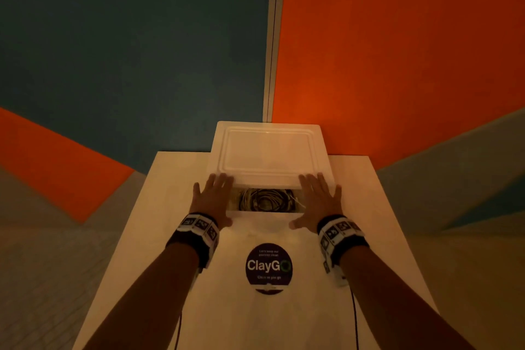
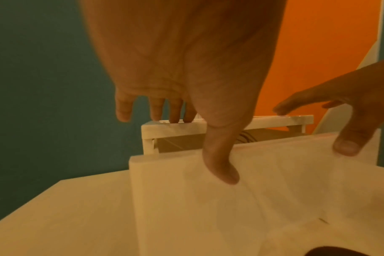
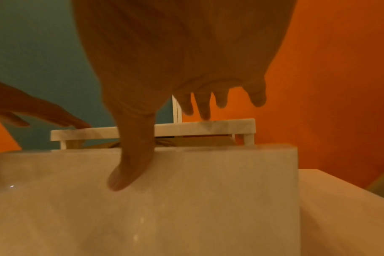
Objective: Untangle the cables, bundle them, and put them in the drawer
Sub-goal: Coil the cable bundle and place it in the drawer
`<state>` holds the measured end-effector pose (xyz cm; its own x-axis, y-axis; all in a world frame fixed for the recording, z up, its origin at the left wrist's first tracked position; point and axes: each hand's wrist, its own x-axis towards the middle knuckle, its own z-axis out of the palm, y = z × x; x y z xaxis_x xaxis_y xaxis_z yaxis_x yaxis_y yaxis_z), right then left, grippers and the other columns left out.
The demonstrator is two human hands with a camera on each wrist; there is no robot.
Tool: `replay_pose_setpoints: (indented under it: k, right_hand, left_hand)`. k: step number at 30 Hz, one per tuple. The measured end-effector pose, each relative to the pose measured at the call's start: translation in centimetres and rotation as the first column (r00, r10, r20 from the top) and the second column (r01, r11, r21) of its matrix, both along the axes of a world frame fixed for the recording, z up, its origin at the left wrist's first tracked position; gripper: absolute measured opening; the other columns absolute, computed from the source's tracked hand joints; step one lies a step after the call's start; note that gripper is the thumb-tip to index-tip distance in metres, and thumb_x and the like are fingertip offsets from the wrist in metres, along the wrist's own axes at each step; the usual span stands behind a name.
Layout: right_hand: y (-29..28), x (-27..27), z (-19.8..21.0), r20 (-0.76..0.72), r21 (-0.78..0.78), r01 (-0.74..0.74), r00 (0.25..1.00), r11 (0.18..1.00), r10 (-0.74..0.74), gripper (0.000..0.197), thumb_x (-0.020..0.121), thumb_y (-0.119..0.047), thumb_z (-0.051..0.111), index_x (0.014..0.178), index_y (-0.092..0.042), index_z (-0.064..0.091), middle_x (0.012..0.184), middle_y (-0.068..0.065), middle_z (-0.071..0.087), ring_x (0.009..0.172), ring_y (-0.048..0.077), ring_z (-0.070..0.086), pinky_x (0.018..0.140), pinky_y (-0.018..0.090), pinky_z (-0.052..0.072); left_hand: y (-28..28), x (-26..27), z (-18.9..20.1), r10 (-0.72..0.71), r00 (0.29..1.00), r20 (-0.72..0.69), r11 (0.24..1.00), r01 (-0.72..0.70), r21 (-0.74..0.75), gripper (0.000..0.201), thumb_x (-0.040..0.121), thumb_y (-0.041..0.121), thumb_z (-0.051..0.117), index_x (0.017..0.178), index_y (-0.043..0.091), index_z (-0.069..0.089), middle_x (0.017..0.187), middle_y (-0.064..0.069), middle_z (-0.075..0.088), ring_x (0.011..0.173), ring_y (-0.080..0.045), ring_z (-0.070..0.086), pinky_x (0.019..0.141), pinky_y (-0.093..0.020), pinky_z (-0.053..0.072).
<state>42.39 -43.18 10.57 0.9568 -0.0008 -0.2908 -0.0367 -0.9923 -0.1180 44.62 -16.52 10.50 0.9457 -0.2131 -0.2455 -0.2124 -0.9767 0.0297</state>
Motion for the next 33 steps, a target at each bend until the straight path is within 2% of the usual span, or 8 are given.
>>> replay_pose_setpoints:
  k: [2,5,8,10,14,18,24,33]
  right_hand:
    - [0.0,0.9,0.3,0.003,-0.038,-0.015,1.000,0.999,0.015,0.121,0.061,-0.064,0.074,0.151,-0.025,0.002,0.160,0.001,0.000,0.148,0.025,-0.001,0.113,0.062,-0.005]
    - [0.3,1.8,0.6,0.088,-0.070,-0.010,0.996,0.998,0.016,0.105,0.061,-0.059,0.076,0.144,-0.022,0.023,0.150,0.003,0.023,0.137,0.028,0.023,0.112,0.062,0.014]
    - [0.6,2.3,0.5,0.140,-0.087,-0.009,0.990,0.996,0.021,0.088,0.065,-0.056,0.074,0.134,-0.023,0.032,0.140,0.001,0.033,0.127,0.028,0.033,0.104,0.057,0.029]
    - [0.8,2.4,0.4,0.169,-0.082,-0.002,0.985,0.997,0.016,0.080,0.068,-0.055,0.073,0.130,-0.023,0.036,0.136,0.000,0.036,0.124,0.027,0.035,0.100,0.054,0.033]
    - [0.7,2.7,0.6,0.164,-0.073,-0.012,0.986,0.997,0.024,0.077,0.068,-0.056,0.073,0.129,-0.023,0.038,0.134,-0.001,0.038,0.124,0.026,0.036,0.097,0.053,0.034]
    - [0.6,2.3,0.3,0.170,-0.089,-0.027,0.985,0.996,0.042,0.077,0.069,-0.057,0.070,0.129,-0.023,0.037,0.133,-0.003,0.038,0.122,0.024,0.036,0.093,0.051,0.036]
    - [0.8,2.0,-0.2,0.206,-0.101,-0.010,0.978,0.995,0.031,0.062,0.075,-0.055,0.064,0.123,-0.024,0.041,0.127,-0.003,0.042,0.116,0.023,0.038,0.084,0.046,0.035]
    - [1.1,0.7,0.5,0.185,-0.066,0.009,0.983,0.998,0.003,0.059,0.072,-0.052,0.068,0.117,-0.022,0.045,0.121,-0.002,0.047,0.112,0.024,0.042,0.085,0.045,0.039]
  left_hand:
    - [-0.2,0.3,0.2,0.005,0.998,0.059,1.000,-0.004,-0.020,0.096,0.077,0.035,0.074,0.150,0.021,0.013,0.159,-0.001,0.015,0.145,-0.025,0.013,0.115,-0.055,0.011]
    - [-0.7,0.8,0.4,0.003,0.991,0.131,1.000,-0.001,-0.021,0.078,0.081,0.031,0.070,0.145,0.019,0.027,0.150,0.000,0.027,0.135,-0.026,0.030,0.112,-0.055,0.019]
    - [-0.9,1.3,0.0,-0.012,0.981,0.191,1.000,0.010,0.009,0.060,0.085,0.029,0.065,0.137,0.019,0.038,0.142,-0.001,0.036,0.125,-0.026,0.038,0.108,-0.054,0.028]
    - [-0.8,1.6,-0.2,0.003,0.979,0.206,1.000,-0.003,-0.004,0.056,0.088,0.028,0.062,0.137,0.020,0.037,0.144,-0.001,0.035,0.128,-0.027,0.037,0.107,-0.056,0.028]
    - [-0.7,2.1,-0.2,-0.001,0.995,0.103,1.000,0.001,-0.008,0.072,0.085,0.033,0.065,0.143,0.020,0.025,0.152,-0.001,0.027,0.139,-0.032,0.025,0.110,-0.062,0.019]
    - [-0.8,1.7,-0.1,-0.065,0.985,0.162,0.991,0.045,0.125,0.071,0.083,0.033,0.067,0.140,0.018,0.028,0.144,-0.001,0.033,0.129,-0.035,0.036,0.109,-0.058,0.023]
    - [-0.9,1.2,0.0,-0.115,0.965,0.234,0.979,0.070,0.191,0.053,0.087,0.030,0.060,0.133,0.016,0.036,0.137,-0.002,0.040,0.118,-0.033,0.044,0.103,-0.053,0.031]
    - [-0.3,-0.8,-0.1,-0.073,0.972,0.221,0.997,0.065,0.041,0.048,0.086,0.031,0.060,0.128,0.022,0.039,0.130,0.001,0.045,0.114,-0.028,0.045,0.094,-0.048,0.039]
